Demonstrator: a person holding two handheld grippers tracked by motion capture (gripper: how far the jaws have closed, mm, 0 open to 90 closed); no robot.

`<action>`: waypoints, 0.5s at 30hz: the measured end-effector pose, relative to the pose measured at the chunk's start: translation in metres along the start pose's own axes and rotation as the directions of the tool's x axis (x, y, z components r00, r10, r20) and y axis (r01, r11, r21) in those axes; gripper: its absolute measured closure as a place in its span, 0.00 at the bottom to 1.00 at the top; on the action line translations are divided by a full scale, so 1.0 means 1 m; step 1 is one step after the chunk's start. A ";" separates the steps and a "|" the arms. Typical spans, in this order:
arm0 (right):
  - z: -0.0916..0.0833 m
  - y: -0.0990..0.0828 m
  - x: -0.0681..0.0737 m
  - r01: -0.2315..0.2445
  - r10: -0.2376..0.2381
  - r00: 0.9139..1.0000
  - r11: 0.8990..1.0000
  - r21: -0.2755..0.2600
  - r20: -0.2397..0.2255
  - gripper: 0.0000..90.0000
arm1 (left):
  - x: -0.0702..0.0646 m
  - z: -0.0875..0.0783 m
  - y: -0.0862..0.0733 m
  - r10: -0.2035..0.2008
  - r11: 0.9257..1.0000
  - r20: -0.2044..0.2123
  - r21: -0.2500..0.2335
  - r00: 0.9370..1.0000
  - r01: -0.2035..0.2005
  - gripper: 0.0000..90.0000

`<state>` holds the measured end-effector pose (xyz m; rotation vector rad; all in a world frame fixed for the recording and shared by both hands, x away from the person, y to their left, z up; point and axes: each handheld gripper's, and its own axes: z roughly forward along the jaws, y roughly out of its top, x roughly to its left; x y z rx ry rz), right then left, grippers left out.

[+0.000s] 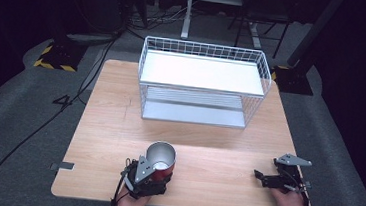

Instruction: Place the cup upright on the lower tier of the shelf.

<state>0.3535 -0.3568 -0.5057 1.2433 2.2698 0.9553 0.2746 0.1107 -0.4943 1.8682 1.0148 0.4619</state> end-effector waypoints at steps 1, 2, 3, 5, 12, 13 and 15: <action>0.000 0.000 0.000 0.000 0.000 1.000 1.000 0.000 0.000 0.03 | 0.000 -0.001 0.001 0.005 1.000 0.000 0.000 1.000 -0.005 0.18; 0.000 0.000 0.000 0.001 -0.001 1.000 1.000 0.000 0.000 0.03 | 0.001 -0.002 0.003 0.006 1.000 0.004 -0.002 1.000 -0.006 0.18; 0.000 0.000 0.000 0.001 -0.001 1.000 1.000 0.000 0.000 0.03 | 0.000 -0.004 0.004 -0.001 1.000 0.006 -0.008 1.000 0.001 0.18; 0.000 0.000 0.000 0.000 0.000 1.000 1.000 0.000 0.001 0.03 | 0.000 -0.007 0.009 0.010 1.000 0.011 -0.015 1.000 -0.009 0.18; 0.000 0.000 0.000 0.000 0.000 1.000 1.000 0.001 0.000 0.03 | -0.001 -0.016 0.022 0.049 0.998 0.009 -0.030 0.999 -0.049 0.18; 0.000 0.000 0.000 -0.001 0.001 1.000 1.000 0.001 0.000 0.03 | 0.000 -0.017 0.027 0.056 0.998 0.011 -0.031 0.998 -0.056 0.18; 0.000 0.000 0.000 -0.001 0.001 1.000 1.000 0.001 0.000 0.03 | 0.000 -0.016 0.032 0.056 0.998 0.017 -0.030 0.998 -0.056 0.18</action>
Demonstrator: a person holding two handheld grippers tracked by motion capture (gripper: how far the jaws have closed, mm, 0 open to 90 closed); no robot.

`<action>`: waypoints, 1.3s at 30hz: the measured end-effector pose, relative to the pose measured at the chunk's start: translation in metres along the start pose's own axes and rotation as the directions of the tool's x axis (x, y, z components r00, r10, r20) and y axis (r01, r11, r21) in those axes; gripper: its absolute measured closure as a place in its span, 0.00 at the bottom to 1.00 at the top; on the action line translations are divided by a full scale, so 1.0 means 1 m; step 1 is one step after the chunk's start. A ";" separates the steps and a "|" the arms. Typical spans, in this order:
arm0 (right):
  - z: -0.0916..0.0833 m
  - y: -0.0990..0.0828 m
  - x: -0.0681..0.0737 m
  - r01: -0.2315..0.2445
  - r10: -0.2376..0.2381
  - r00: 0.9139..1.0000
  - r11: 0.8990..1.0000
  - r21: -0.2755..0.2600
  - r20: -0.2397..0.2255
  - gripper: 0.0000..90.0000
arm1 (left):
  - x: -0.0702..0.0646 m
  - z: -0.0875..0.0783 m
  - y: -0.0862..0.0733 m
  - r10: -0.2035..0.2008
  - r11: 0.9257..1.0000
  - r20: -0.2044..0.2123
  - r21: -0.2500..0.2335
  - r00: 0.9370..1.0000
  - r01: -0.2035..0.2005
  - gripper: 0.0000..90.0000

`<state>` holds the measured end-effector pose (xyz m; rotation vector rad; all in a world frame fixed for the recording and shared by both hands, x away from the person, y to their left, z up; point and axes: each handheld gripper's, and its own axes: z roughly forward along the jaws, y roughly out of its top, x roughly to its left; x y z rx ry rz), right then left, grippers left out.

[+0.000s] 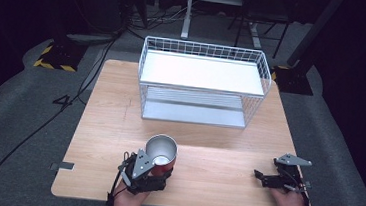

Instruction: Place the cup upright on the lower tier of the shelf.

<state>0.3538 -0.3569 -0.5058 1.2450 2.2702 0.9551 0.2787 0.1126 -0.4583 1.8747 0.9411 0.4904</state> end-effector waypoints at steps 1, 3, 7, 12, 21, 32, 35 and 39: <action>0.000 0.000 0.000 0.000 0.000 1.000 1.000 0.000 0.000 0.03 | 0.001 0.000 0.002 0.004 1.000 0.001 0.003 1.000 -0.004 0.18; 0.000 0.000 0.000 0.000 0.000 1.000 1.000 0.000 0.000 0.03 | 0.002 0.001 0.004 0.008 1.000 0.002 0.001 1.000 -0.008 0.18; 0.000 0.000 0.000 0.000 0.000 1.000 1.000 -0.001 0.000 0.03 | 0.006 0.006 0.015 0.004 1.000 0.017 0.000 1.000 -0.004 0.18; 0.000 0.000 0.000 0.000 0.000 1.000 1.000 -0.001 0.000 0.03 | 0.009 0.012 0.025 0.006 1.000 0.030 -0.001 1.000 -0.006 0.18; 0.000 0.000 0.000 -0.001 0.001 1.000 1.000 -0.001 0.001 0.03 | 0.014 0.037 0.044 0.022 1.000 0.052 0.002 0.998 -0.022 0.18; 0.000 0.000 0.000 0.000 0.000 1.000 1.000 -0.001 0.001 0.03 | 0.021 0.067 0.061 0.006 1.000 0.065 0.008 0.998 -0.007 0.18; 0.000 0.000 0.000 0.000 0.000 1.000 1.000 -0.001 0.001 0.03 | 0.023 0.073 0.063 0.007 1.000 0.062 0.005 0.998 -0.007 0.18; 0.000 0.000 0.000 0.000 0.000 1.000 1.000 -0.001 0.001 0.03 | 0.027 0.085 0.069 0.008 1.000 0.054 -0.005 0.999 -0.007 0.18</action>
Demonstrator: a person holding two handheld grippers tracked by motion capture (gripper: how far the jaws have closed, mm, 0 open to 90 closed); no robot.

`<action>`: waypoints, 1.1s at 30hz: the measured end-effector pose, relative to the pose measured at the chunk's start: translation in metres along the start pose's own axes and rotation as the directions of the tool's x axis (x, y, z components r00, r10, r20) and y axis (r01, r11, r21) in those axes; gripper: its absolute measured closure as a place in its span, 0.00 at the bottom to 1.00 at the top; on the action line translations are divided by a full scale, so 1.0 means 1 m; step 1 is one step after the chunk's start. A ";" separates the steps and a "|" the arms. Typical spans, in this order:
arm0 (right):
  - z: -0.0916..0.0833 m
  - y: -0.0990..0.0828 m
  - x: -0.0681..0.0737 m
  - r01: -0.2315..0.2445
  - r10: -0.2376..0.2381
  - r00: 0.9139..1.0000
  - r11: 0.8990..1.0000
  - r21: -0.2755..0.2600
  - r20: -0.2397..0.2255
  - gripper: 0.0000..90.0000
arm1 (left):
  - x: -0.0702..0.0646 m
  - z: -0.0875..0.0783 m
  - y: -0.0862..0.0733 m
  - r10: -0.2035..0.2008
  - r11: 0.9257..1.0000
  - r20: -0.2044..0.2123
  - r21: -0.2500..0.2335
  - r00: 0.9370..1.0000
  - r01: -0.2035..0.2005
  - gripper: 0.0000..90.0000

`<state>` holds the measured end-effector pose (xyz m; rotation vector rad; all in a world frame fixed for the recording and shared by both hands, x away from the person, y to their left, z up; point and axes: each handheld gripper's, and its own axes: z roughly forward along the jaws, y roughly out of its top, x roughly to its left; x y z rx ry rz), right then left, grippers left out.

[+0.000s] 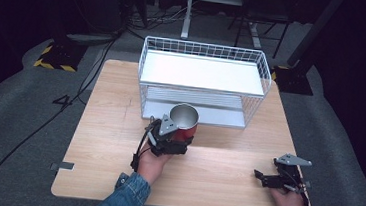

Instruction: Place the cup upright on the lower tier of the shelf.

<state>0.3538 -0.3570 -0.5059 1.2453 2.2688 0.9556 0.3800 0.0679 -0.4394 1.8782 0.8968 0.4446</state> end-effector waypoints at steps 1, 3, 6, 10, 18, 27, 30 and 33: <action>0.000 0.000 0.000 0.000 0.000 1.000 1.000 0.000 0.000 0.03 | 0.002 0.006 0.002 0.003 1.000 -0.005 -0.006 1.000 -0.003 0.18; 0.000 0.000 0.000 -0.001 0.001 1.000 1.000 -0.001 0.000 0.03 | 0.004 0.012 0.005 0.006 1.000 -0.010 -0.006 1.000 -0.006 0.18; 0.000 0.000 0.000 0.001 -0.001 1.000 1.000 0.000 0.000 0.03 | 0.008 0.020 0.007 -0.001 1.000 -0.010 -0.010 1.000 0.001 0.18; 0.000 0.000 0.000 0.000 0.000 1.000 1.000 0.000 0.000 0.03 | 0.012 0.033 0.010 -0.003 1.000 -0.018 -0.019 1.000 0.003 0.18; 0.000 0.000 0.000 0.000 0.000 1.000 1.000 0.000 0.000 0.03 | 0.018 0.057 0.016 -0.011 1.000 -0.028 -0.019 1.000 0.011 0.18; 0.000 0.000 0.000 0.000 0.000 1.000 1.000 0.000 0.000 0.03 | 0.025 0.080 0.023 -0.028 0.999 -0.075 -0.046 0.997 0.025 0.18; 0.000 0.000 0.000 0.000 0.000 1.000 1.000 0.000 0.000 0.03 | 0.028 0.084 0.025 -0.027 0.999 -0.090 -0.046 0.996 0.023 0.18; 0.000 0.000 0.000 0.000 0.000 1.000 1.000 0.000 0.000 0.03 | 0.031 0.092 0.027 -0.038 0.998 -0.100 -0.055 0.994 0.032 0.18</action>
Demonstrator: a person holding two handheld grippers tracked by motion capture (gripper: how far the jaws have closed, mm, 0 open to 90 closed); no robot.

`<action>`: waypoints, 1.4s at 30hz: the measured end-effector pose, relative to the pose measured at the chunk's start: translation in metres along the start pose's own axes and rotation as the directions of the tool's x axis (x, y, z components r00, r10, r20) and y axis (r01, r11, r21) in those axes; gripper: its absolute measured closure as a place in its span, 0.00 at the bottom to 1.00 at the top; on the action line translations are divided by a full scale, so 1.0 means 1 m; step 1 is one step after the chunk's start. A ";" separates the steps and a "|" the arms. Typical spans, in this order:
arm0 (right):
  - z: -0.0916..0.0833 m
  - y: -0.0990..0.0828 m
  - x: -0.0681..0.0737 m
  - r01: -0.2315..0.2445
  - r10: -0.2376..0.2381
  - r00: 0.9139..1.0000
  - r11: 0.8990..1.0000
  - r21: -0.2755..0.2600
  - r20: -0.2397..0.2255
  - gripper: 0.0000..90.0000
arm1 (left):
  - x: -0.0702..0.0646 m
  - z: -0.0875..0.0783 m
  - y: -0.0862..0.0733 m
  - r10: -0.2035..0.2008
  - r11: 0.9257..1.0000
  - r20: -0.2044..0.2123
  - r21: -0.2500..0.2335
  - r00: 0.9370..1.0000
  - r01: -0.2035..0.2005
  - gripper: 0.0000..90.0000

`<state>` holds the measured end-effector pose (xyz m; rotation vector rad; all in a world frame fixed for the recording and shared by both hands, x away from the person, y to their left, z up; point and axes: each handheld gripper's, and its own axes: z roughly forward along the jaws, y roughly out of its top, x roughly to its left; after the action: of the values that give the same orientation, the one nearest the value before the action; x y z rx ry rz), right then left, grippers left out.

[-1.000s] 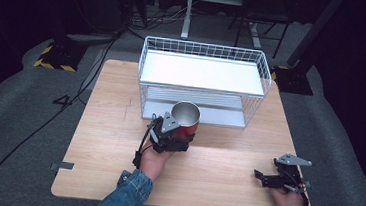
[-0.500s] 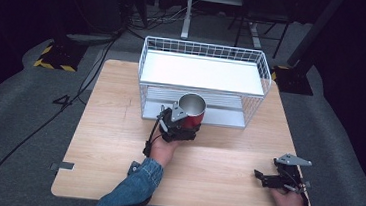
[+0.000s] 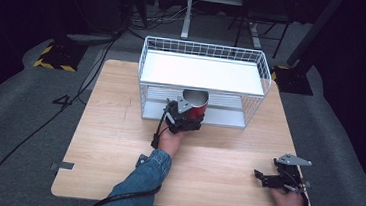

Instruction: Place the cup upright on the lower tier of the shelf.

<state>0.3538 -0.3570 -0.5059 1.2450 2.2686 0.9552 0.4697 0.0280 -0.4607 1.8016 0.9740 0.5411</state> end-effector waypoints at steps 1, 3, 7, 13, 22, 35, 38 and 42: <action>0.000 0.000 0.000 0.000 0.000 1.000 1.000 0.000 0.000 0.03 | 0.001 0.002 0.000 0.001 1.000 -0.003 -0.003 1.000 -0.001 0.18; 0.000 0.000 0.000 0.000 0.000 1.000 1.000 0.000 0.000 0.03 | 0.002 0.009 0.000 0.003 1.000 -0.013 -0.001 1.000 -0.003 0.18; 0.000 0.000 0.000 0.000 0.000 1.000 1.000 0.000 0.000 0.03 | 0.003 0.016 0.000 0.010 1.000 -0.020 0.004 1.000 -0.010 0.18; 0.000 0.000 0.000 0.000 0.000 1.000 1.000 0.000 0.000 0.03 | 0.008 0.032 -0.001 0.001 1.000 -0.046 0.003 0.999 -0.001 0.18; 0.000 0.000 0.000 0.000 0.000 1.000 1.000 0.000 0.000 0.03 | 0.013 0.049 0.002 -0.013 1.000 -0.061 0.008 0.998 0.013 0.18; 0.000 0.000 0.000 0.003 -0.003 1.000 1.000 -0.002 -0.001 0.04 | 0.015 0.064 0.003 -0.024 0.999 -0.054 0.031 0.998 0.026 0.18; 0.000 0.000 0.000 0.003 -0.003 1.000 1.000 -0.002 0.000 0.04 | 0.017 0.065 0.003 -0.061 0.997 -0.058 0.038 0.996 0.063 0.15; 0.000 0.000 0.000 0.004 -0.004 1.000 1.000 -0.002 0.000 0.04 | 0.020 0.063 0.001 -0.091 0.995 -0.072 0.026 0.993 0.093 0.00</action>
<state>0.3534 -0.3570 -0.5057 1.2396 2.2689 0.9560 0.5276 0.0099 -0.4872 1.7636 1.1125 0.5388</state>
